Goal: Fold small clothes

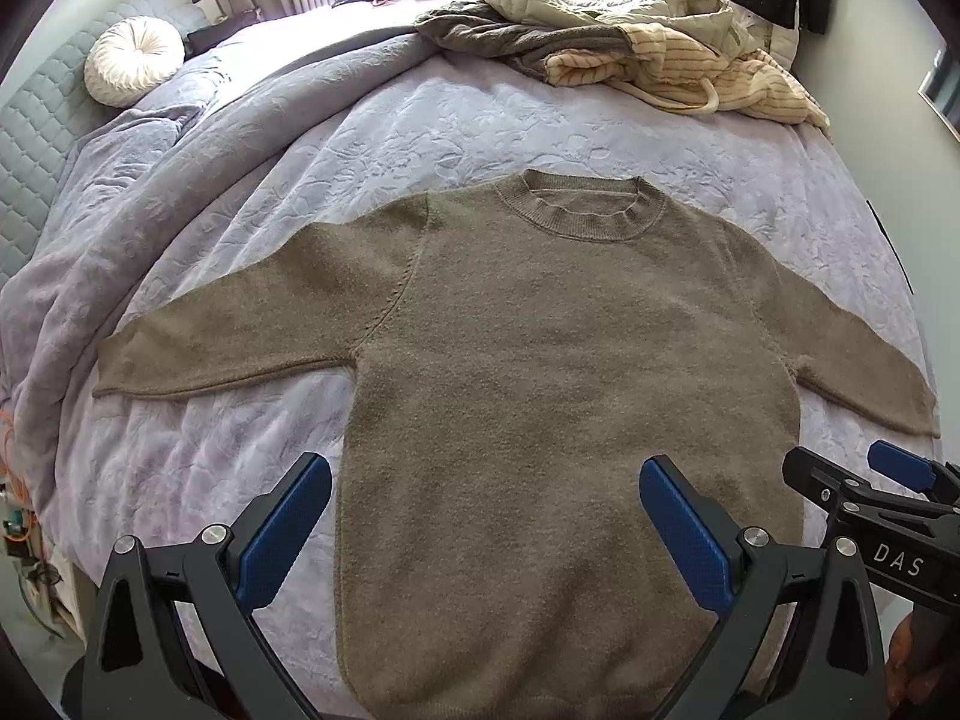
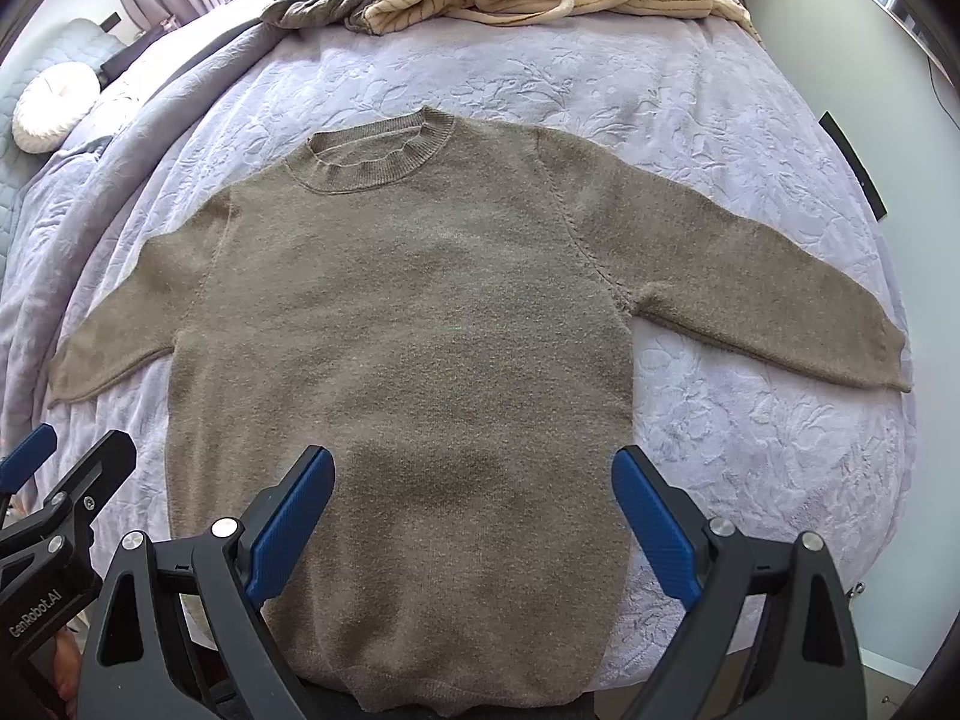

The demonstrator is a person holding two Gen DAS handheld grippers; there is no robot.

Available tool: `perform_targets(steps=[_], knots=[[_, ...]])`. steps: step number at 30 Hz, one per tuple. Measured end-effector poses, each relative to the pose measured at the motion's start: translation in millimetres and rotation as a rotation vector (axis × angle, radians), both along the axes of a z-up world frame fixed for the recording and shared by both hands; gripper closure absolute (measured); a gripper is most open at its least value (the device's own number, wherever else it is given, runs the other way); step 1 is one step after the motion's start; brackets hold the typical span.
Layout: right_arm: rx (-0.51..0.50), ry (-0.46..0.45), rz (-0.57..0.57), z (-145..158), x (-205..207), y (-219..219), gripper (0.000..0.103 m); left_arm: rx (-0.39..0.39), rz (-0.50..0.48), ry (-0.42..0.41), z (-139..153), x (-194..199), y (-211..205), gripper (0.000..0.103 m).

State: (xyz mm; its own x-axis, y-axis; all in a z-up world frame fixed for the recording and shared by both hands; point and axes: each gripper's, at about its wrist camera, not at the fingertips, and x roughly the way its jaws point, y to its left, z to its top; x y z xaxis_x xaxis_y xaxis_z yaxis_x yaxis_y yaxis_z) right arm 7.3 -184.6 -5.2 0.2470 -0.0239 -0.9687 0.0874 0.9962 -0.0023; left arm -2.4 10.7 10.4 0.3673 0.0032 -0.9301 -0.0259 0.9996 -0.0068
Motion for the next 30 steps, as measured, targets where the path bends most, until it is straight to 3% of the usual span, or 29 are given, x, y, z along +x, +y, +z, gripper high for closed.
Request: perform_targets(steps=[30], knots=[[-0.010, 0.010, -0.019, -3.1, -1.7, -3.5, 0.008, -0.005, 0.002, 0.018, -4.4, -0.7, 2.4, 0.000]])
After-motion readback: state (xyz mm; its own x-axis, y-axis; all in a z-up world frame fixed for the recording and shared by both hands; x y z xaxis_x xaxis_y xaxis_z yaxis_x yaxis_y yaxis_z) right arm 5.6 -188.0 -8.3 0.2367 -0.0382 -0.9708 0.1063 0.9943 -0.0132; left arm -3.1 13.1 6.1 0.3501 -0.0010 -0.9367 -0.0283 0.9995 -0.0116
